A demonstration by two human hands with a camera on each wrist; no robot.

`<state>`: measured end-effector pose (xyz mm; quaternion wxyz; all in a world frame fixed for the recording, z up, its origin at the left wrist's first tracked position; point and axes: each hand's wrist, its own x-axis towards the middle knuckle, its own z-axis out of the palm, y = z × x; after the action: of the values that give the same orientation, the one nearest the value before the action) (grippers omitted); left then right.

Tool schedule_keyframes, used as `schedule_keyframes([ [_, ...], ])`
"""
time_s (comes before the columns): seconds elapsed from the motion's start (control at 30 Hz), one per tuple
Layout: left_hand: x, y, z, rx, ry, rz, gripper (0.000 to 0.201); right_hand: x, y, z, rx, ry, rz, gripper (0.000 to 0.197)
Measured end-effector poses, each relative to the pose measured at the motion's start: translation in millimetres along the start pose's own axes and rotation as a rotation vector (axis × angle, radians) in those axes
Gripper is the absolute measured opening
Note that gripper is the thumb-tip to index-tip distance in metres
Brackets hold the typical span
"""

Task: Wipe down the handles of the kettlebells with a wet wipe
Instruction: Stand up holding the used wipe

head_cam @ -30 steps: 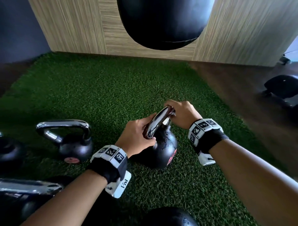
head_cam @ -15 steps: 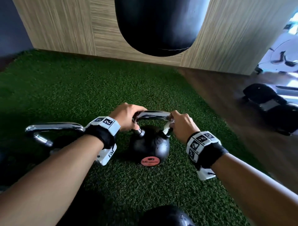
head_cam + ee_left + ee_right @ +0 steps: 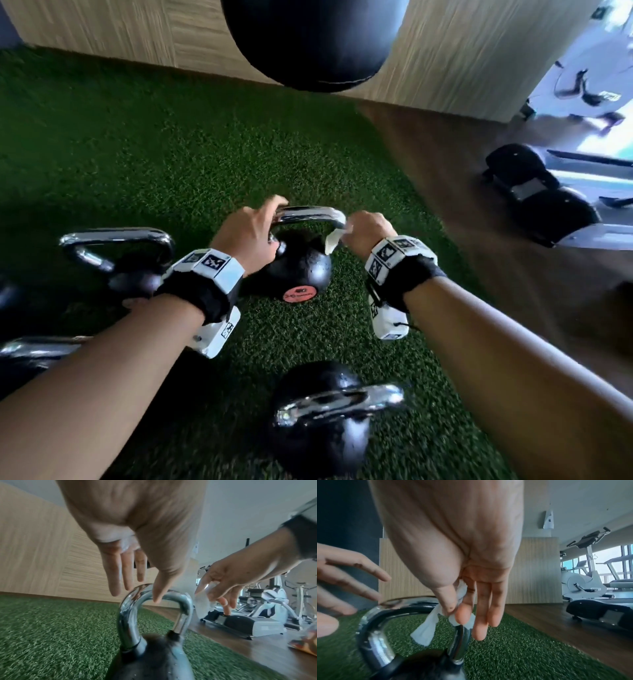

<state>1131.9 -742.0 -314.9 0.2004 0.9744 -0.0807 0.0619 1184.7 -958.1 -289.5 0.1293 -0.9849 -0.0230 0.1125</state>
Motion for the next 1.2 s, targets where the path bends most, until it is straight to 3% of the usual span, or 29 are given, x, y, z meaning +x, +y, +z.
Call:
schedule_keyframes([
  [0.13, -42, 35, -51, 0.031, -0.106, -0.14, 0.04, -48, 13, -31, 0.051, -0.118, 0.117, 0.028],
  [0.27, -64, 77, -118, 0.021, -0.226, -0.229, 0.037, -98, 11, -92, 0.107, -0.162, 0.166, 0.024],
  [0.43, -68, 159, -226, 0.02, -0.341, -0.236, 0.038, -173, 3, -219, 0.242, -0.178, 0.185, 0.018],
  [0.7, -81, 348, -360, -0.02, -0.335, -0.177, 0.038, -316, 46, -424, 0.423, -0.068, 0.28, 0.018],
  [0.87, -104, 483, -394, -0.026, -0.307, -0.116, 0.037, -418, 108, -493, 0.576, 0.08, 0.363, 0.035],
  [0.97, -128, 572, -402, -0.042, -0.324, -0.048, 0.037, -489, 162, -517, 0.592, 0.154, 0.441, 0.027],
  [1.2, -221, 785, -369, 0.027, -0.438, 0.293, 0.036, -690, 307, -517, 0.749, 0.352, 0.781, 0.017],
])
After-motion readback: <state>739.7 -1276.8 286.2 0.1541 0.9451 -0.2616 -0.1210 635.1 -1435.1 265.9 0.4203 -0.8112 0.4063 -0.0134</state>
